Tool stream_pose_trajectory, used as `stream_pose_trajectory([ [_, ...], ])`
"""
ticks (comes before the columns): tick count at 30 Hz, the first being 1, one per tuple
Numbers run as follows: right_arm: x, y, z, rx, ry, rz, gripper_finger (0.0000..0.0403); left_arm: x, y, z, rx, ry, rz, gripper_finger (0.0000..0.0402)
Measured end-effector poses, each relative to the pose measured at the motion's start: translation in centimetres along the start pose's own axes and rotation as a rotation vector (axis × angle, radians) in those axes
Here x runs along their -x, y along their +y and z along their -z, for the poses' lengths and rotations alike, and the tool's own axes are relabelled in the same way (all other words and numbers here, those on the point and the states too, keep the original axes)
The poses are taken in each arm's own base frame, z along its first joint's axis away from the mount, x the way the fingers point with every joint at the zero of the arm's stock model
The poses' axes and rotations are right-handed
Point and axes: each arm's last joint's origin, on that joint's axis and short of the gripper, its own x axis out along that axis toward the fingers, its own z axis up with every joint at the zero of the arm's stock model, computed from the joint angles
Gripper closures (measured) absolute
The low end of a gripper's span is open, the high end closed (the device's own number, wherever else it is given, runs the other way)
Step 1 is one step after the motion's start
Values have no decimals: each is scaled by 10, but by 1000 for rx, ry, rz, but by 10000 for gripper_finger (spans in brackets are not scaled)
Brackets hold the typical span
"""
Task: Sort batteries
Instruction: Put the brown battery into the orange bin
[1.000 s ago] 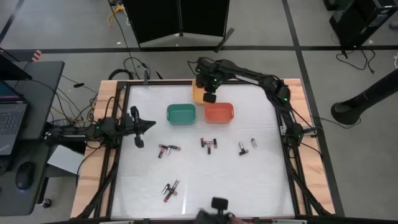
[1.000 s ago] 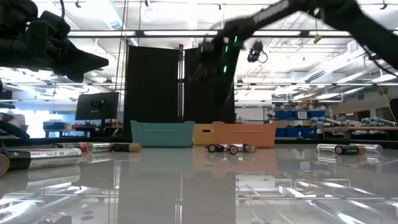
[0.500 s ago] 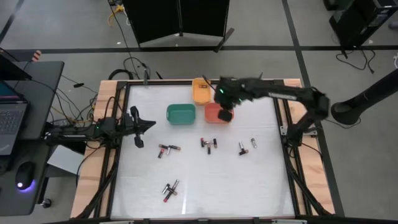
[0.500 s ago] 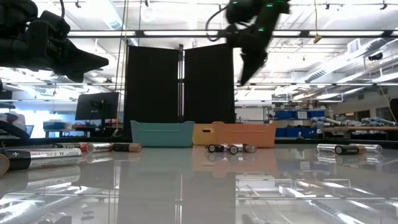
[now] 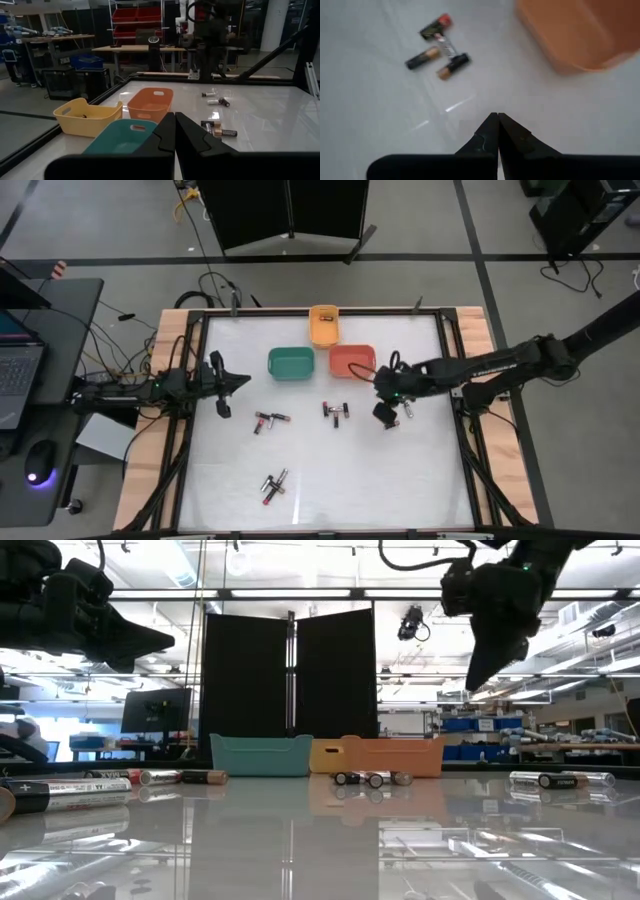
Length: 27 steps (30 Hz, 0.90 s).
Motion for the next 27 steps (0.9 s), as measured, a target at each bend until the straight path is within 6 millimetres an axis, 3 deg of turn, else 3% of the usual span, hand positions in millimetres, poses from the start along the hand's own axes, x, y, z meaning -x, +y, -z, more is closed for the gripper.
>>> stream_pose_trajectory([
  [9,-44,23,-12,78,-27,-88,383,-8,-3,12,-7,139,26,392],
  [14,-66,28,-16,22,-31,-97,371,-13,-4,10,16,129,13,392],
  [27,-105,33,-9,-110,27,-60,241,-17,-5,12,18,143,11,392],
])
